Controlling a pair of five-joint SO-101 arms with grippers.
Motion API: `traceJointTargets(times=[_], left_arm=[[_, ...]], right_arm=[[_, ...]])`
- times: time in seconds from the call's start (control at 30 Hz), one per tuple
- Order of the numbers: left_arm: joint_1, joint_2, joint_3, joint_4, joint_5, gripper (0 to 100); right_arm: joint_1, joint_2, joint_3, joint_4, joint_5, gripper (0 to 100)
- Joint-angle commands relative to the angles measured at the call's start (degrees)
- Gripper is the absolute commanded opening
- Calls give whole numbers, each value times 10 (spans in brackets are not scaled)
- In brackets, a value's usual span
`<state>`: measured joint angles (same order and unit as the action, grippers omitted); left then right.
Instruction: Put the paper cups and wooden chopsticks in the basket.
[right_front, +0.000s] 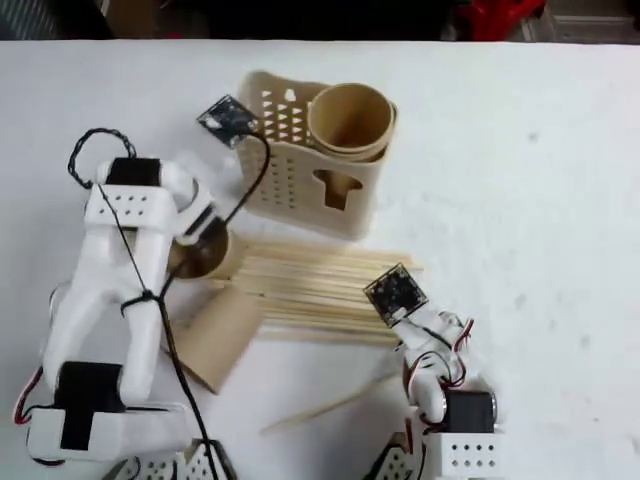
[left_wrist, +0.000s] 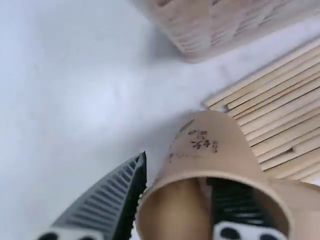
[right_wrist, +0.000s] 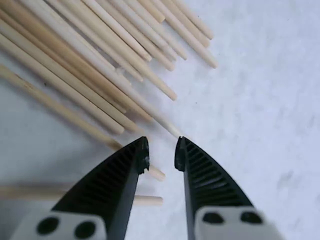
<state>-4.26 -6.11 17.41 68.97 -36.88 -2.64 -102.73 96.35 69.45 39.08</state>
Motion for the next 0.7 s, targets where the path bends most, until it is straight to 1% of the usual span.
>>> traceJointTargets(times=[0.0, 0.17, 0.3, 0.37, 0.47, 0.67], left_arm=[[7, -22, -26, 4, 8, 153], [4, -27, -33, 4, 8, 24], [-17, -29, -54, 12, 9, 21], [-35, -29, -85, 33, 11, 22], [-58, -29, -164, 96, 32, 22], [-73, -27, -363, 270, 36, 22]], right_arm=[[3, -4, 4, -6, 6, 94], [3, -4, 4, -6, 6, 94], [3, -4, 4, -5, 6, 94], [3, -4, 4, -5, 6, 94], [3, -4, 4, -5, 6, 94], [3, -4, 4, -5, 6, 94]])
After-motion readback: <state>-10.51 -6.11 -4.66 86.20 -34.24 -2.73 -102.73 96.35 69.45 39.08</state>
